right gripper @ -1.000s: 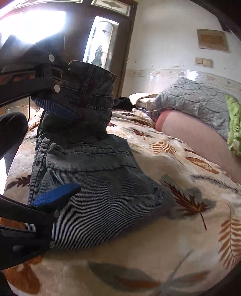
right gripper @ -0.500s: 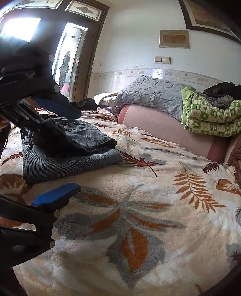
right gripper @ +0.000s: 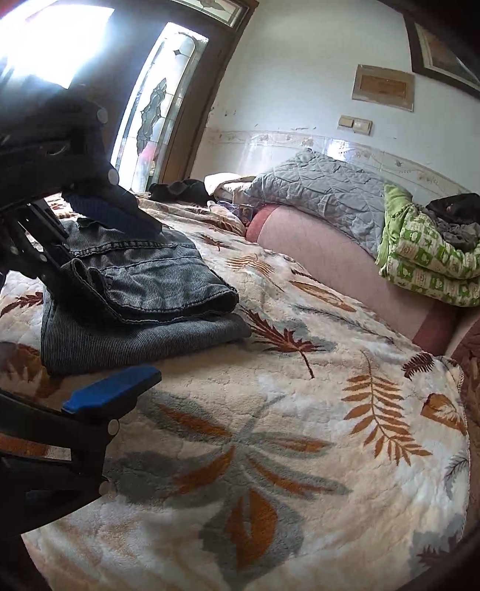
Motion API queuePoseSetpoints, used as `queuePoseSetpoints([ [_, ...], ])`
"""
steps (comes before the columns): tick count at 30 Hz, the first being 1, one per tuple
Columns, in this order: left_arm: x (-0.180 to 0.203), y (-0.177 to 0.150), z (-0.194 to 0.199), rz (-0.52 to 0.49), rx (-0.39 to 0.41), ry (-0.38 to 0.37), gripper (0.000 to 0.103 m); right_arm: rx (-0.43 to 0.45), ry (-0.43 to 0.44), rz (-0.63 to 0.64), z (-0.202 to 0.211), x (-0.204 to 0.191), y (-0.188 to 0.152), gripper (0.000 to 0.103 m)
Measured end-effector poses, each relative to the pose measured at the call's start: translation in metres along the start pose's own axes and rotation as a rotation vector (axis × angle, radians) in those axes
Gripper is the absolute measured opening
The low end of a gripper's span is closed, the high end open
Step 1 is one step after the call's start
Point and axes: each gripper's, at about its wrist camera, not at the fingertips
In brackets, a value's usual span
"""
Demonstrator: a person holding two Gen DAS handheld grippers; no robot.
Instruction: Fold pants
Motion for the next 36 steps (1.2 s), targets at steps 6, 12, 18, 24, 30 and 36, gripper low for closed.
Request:
queuePoseSetpoints([
  [6,-0.041,0.004,0.102,0.131,0.267,0.008,0.074,-0.048,-0.003,0.106,-0.009,-0.035,0.011,0.075],
  [12,-0.111,0.007,0.104,0.287,0.284,0.214,0.080,-0.152,0.084,0.244,-0.054,-0.100,0.027,0.075],
  [18,-0.127,-0.027,0.016,0.288,-0.037,0.241,0.083,-0.346,0.158,0.110,-0.147,-0.089,0.026,0.075],
  [24,-0.125,-0.024,0.017,0.278,-0.044,0.237,0.086,-0.436,-0.002,0.063,-0.178,-0.059,0.014,0.073],
  [30,-0.118,-0.017,0.076,0.268,0.153,0.209,0.085,-0.388,0.046,0.164,-0.132,-0.096,0.015,0.077],
  [36,-0.137,-0.028,0.032,0.252,-0.028,0.294,0.086,-0.473,0.019,0.115,-0.117,-0.053,-0.039,0.079],
])
Point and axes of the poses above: each gripper's, at about its wrist camera, not at the fingertips, and z roughly against the way its jaws point, x to its right, y to its top, and after that the axes turned 5 degrees about z, right-handed
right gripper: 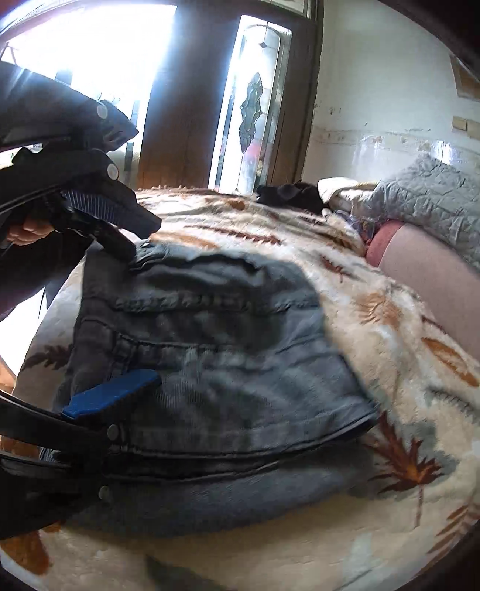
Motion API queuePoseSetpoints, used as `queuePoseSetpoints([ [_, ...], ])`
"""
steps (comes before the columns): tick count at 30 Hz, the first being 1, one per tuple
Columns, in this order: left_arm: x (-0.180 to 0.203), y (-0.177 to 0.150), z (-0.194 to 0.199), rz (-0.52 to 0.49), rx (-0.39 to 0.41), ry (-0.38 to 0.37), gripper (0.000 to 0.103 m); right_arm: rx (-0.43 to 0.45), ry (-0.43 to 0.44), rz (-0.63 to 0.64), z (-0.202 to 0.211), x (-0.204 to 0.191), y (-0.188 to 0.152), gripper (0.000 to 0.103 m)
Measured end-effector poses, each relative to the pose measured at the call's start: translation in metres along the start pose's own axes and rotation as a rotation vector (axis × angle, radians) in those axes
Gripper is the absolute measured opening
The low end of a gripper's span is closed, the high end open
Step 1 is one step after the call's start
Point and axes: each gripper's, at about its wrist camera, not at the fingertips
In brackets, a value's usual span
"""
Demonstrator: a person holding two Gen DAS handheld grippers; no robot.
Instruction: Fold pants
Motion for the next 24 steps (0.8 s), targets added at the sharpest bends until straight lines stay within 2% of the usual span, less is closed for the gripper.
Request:
queuePoseSetpoints([
  [2,-0.004,-0.002,0.001,0.025,0.027,-0.019,0.086,0.047,0.047,-0.018,0.002,0.011,-0.007,0.078],
  [4,-0.005,0.002,0.008,0.041,0.026,-0.027,0.086,0.063,0.042,-0.034,0.011,0.007,-0.004,0.078],
  [6,-0.006,0.004,0.020,0.045,0.059,-0.035,0.086,0.100,0.033,0.023,0.023,-0.007,-0.004,0.079],
  [9,-0.006,0.007,0.029,0.065,0.102,-0.028,0.086,0.116,0.087,0.069,0.030,-0.017,-0.015,0.079],
  [10,-0.005,0.007,0.025,0.062,0.086,-0.031,0.086,0.104,0.059,0.077,0.027,-0.014,-0.019,0.082],
  [11,-0.002,0.005,0.015,0.045,0.049,-0.021,0.086,0.079,-0.005,0.083,0.018,-0.009,-0.024,0.082],
  [12,0.001,0.002,0.002,0.019,0.002,-0.006,0.086,0.051,-0.030,0.079,0.009,0.000,-0.028,0.082],
  [13,0.002,-0.001,-0.004,0.015,-0.004,0.001,0.088,0.074,-0.020,0.097,0.009,0.002,-0.031,0.082],
  [15,-0.003,0.000,0.002,0.057,0.011,-0.020,0.089,0.078,-0.038,0.105,0.017,-0.005,-0.029,0.082],
  [17,-0.004,0.004,0.014,0.083,0.030,-0.024,0.089,0.158,-0.080,0.142,0.037,-0.015,-0.028,0.082],
  [19,0.002,0.009,0.031,0.049,0.102,-0.007,0.089,0.226,-0.143,0.179,0.052,-0.026,-0.024,0.082],
  [21,0.011,0.014,0.041,0.014,0.139,0.003,0.089,0.264,-0.220,0.220,0.060,-0.037,-0.018,0.082],
  [24,0.023,0.018,0.033,-0.018,0.108,0.038,0.089,0.264,-0.339,0.288,0.058,-0.055,0.007,0.082],
])
Point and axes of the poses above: each gripper's, at about its wrist camera, not at the fingertips, and z roughly against the way its jaws point, x to its right, y to its top, and after that the axes turned 5 degrees about z, right-handed
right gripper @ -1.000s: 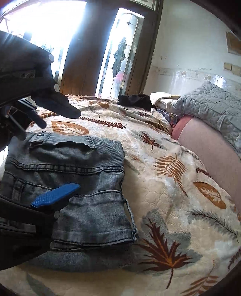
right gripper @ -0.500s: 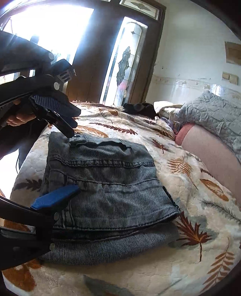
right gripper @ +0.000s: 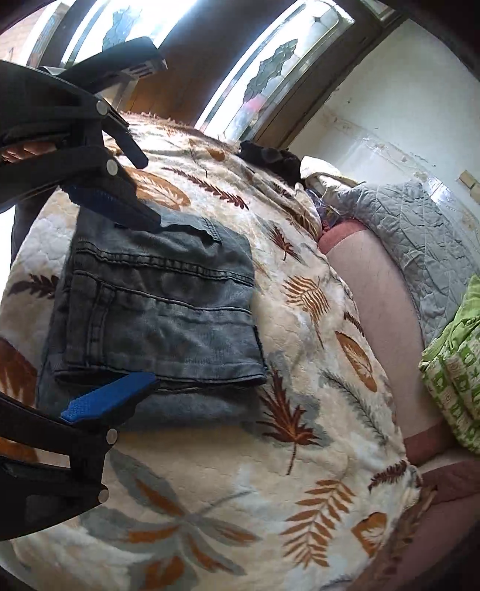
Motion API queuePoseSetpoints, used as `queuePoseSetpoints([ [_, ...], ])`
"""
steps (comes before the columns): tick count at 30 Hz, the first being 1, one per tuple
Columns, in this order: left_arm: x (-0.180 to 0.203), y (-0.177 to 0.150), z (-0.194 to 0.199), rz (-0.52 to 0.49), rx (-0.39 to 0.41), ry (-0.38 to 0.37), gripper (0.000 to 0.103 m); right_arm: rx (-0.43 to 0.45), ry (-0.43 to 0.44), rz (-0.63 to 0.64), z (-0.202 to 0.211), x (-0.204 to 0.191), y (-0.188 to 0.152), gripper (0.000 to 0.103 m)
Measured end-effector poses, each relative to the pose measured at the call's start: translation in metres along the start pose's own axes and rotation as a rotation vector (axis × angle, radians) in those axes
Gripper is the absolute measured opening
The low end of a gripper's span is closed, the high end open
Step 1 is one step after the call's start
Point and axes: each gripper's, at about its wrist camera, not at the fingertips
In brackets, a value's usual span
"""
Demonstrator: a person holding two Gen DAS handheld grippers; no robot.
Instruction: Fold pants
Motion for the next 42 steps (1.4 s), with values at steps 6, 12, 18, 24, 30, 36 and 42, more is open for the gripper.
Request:
queuePoseSetpoints([
  [6,0.007,-0.021,-0.033,-0.038,-0.103,0.041,0.089,-0.053,-0.367,0.268,-0.068,-0.032,0.065,0.083],
  [12,0.002,-0.020,-0.040,-0.022,-0.129,0.014,0.091,-0.219,-0.536,0.366,-0.134,-0.015,0.049,0.097],
  [18,-0.008,-0.015,-0.021,0.058,-0.085,-0.054,0.091,-0.062,-0.382,0.262,-0.058,-0.015,0.041,0.097],
  [24,0.000,-0.016,0.013,0.032,-0.002,-0.041,0.091,0.129,-0.286,0.223,0.023,-0.024,-0.025,0.100],
  [30,0.011,-0.020,0.036,-0.006,0.027,-0.016,0.091,0.114,-0.287,0.204,0.040,-0.033,-0.082,0.100],
  [36,0.018,-0.026,0.053,-0.007,0.065,0.010,0.091,0.138,-0.303,0.237,0.049,-0.046,-0.099,0.100],
  [42,0.018,-0.032,0.062,-0.012,0.075,0.012,0.091,0.123,-0.320,0.276,0.045,-0.058,-0.105,0.100],
])
Point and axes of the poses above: each gripper's, at about its wrist camera, not at the fingertips, and z roughly against the way its jaws point, x to its right, y to its top, and after that the axes turned 5 degrees about z, right-handed
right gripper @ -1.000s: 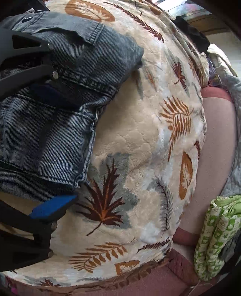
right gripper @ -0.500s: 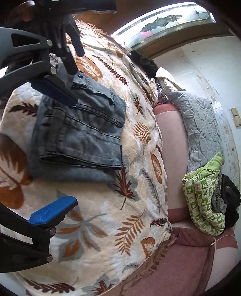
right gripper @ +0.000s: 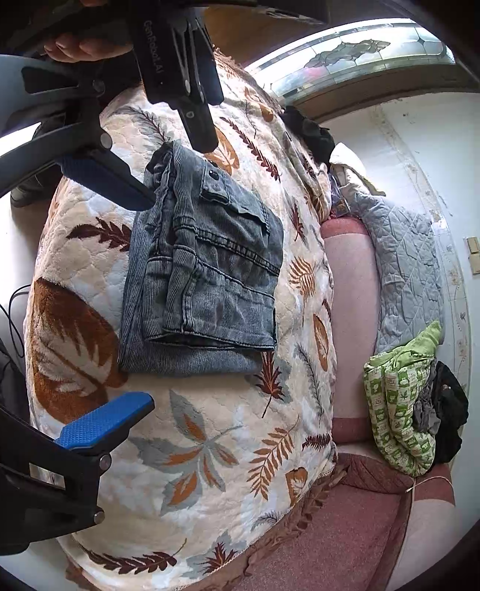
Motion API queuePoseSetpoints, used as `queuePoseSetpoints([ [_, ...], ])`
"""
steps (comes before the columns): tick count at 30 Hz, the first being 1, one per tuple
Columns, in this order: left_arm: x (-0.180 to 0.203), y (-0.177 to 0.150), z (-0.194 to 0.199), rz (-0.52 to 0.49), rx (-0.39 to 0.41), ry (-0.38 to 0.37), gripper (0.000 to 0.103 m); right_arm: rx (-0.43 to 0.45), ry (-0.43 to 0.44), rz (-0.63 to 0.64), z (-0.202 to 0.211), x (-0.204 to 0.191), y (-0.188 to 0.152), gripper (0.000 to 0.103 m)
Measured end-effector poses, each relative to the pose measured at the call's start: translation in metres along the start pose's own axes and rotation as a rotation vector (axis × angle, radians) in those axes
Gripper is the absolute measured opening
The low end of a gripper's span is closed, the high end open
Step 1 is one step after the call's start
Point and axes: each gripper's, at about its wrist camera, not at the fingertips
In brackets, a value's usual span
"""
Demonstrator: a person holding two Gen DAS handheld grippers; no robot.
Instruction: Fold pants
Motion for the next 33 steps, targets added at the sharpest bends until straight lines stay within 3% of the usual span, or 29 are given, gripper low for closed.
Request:
queuePoseSetpoints([
  [19,-0.005,-0.005,0.005,0.014,0.016,0.024,0.091,-0.018,0.018,-0.015,-0.005,0.000,-0.006,0.100],
  [24,-0.027,0.003,-0.001,0.074,0.005,-0.009,0.091,-0.024,0.088,-0.121,-0.007,0.024,0.006,0.100],
  [33,-0.072,0.016,-0.035,0.190,-0.067,-0.062,0.091,-0.154,0.257,-0.349,-0.048,0.078,0.028,0.100],
])
Point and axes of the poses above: each gripper's, at about its wrist camera, not at the fingertips, and z roughly against the way its jaws point, x to its right, y to its top, and after that the axes turned 5 degrees about z, right-handed
